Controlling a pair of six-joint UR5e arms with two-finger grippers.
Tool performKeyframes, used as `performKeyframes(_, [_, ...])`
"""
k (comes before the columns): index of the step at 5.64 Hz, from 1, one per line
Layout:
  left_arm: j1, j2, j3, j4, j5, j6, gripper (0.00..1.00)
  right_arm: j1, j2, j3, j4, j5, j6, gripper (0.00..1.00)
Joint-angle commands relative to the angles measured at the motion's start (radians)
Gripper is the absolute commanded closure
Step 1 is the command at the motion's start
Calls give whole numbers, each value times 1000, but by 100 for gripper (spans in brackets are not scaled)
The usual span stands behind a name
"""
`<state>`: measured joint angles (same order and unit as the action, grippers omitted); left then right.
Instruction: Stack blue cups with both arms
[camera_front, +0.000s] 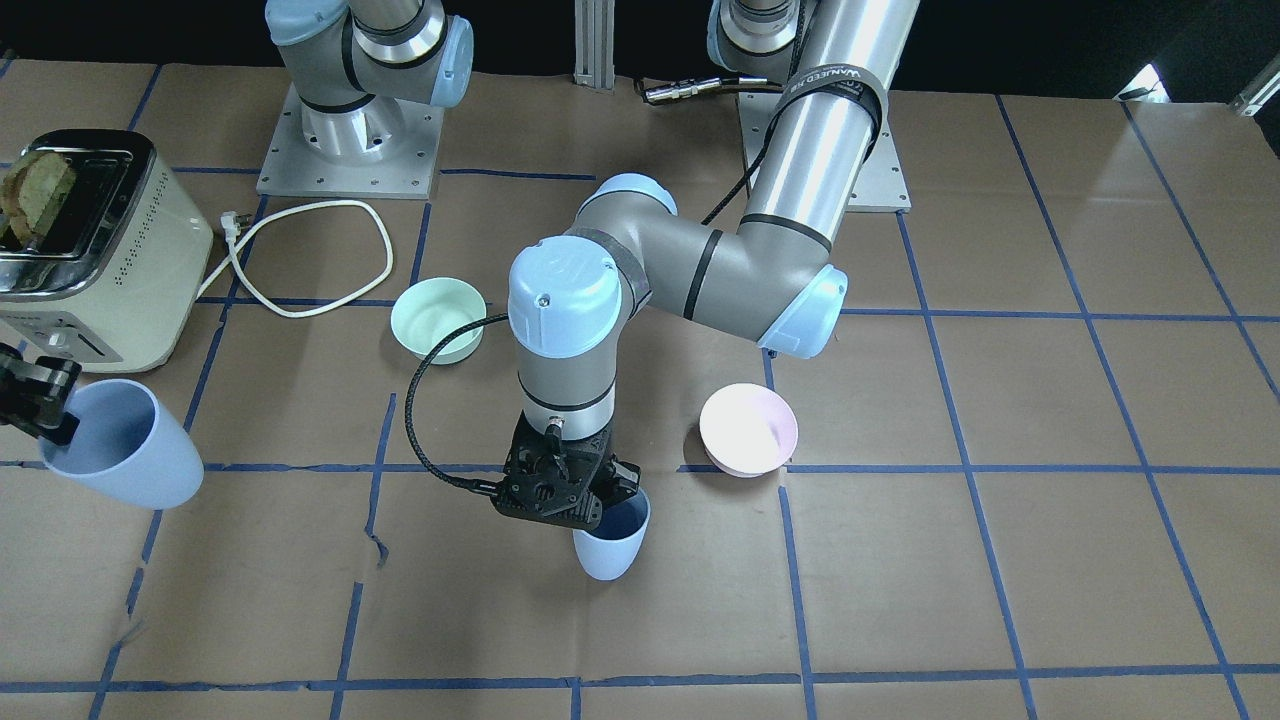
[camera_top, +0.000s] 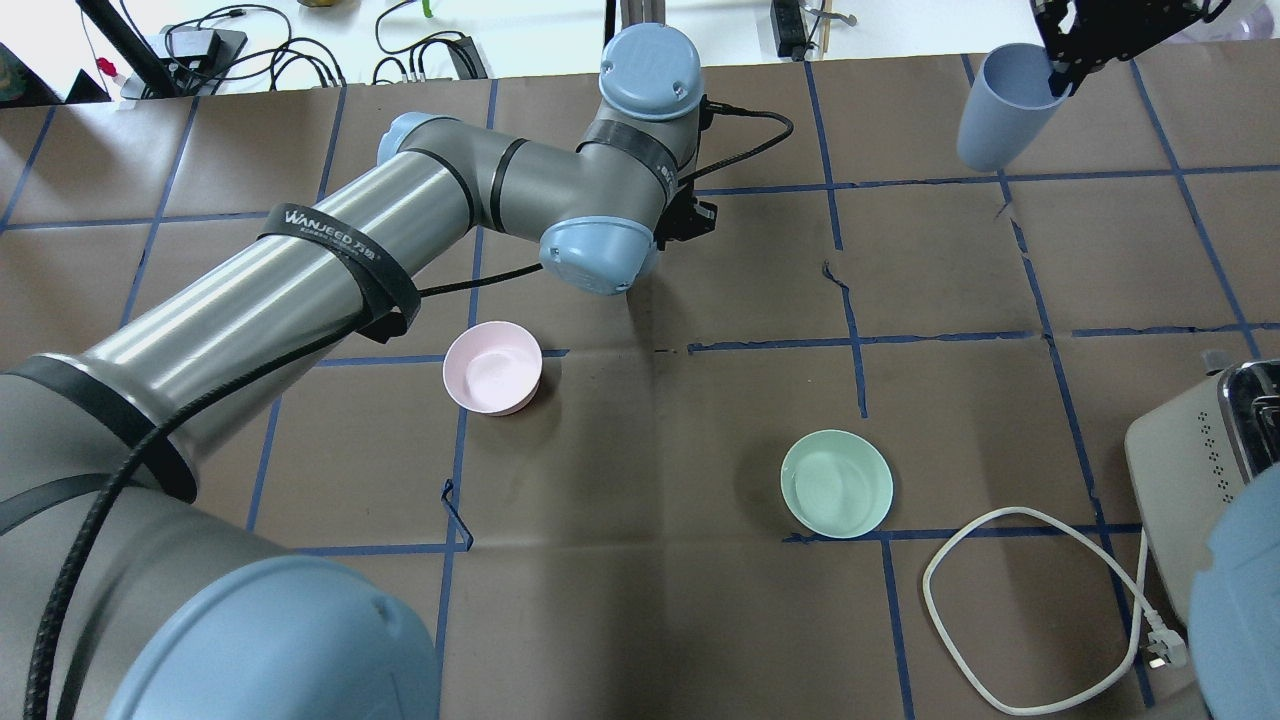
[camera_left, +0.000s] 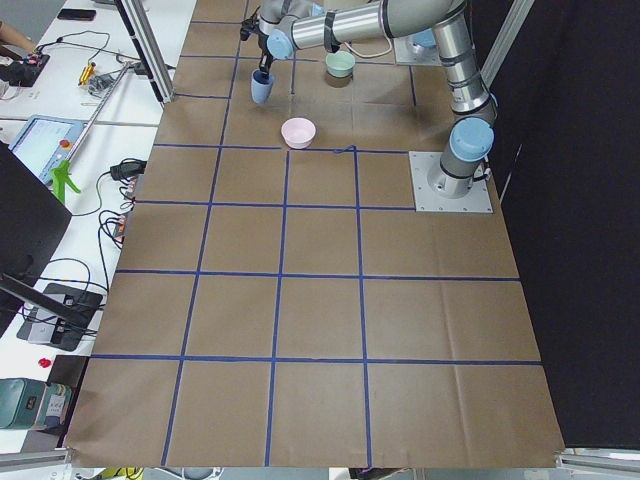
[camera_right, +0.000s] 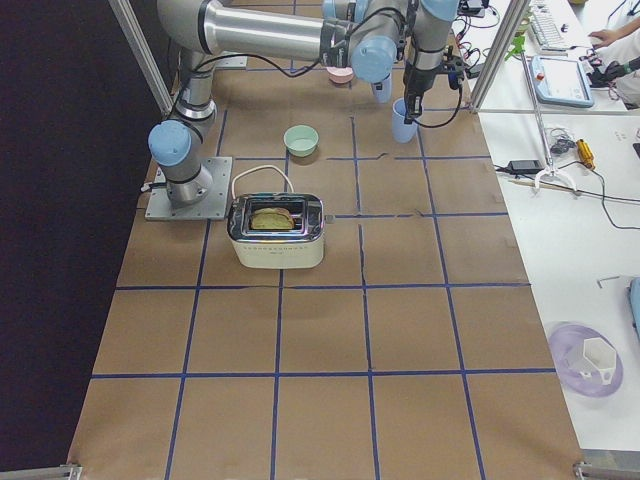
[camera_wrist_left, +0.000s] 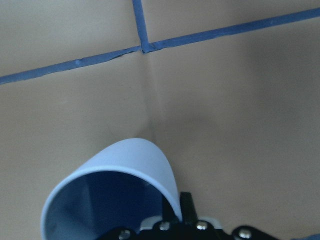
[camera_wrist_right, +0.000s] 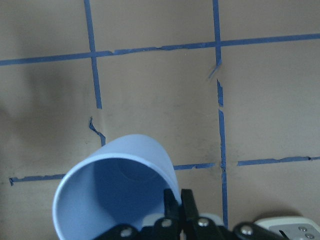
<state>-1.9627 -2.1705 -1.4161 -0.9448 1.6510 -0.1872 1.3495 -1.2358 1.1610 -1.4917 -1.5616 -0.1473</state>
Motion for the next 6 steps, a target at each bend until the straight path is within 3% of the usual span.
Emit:
performKeyframes(1, [-2, -14, -1, 0, -10, -1, 66, 0, -4, -21, 57, -5, 0, 91])
performKeyframes(2, [-2, -23, -1, 1, -1, 0, 1, 0, -4, -20, 61, -2, 0, 91])
performKeyframes(5, [-8, 65, 31, -27, -10, 2, 1, -1, -4, -20, 61, -2, 0, 91])
performKeyframes(6, [5, 163, 45, -149, -51, 3, 1, 0, -8, -23, 57, -2, 2, 91])
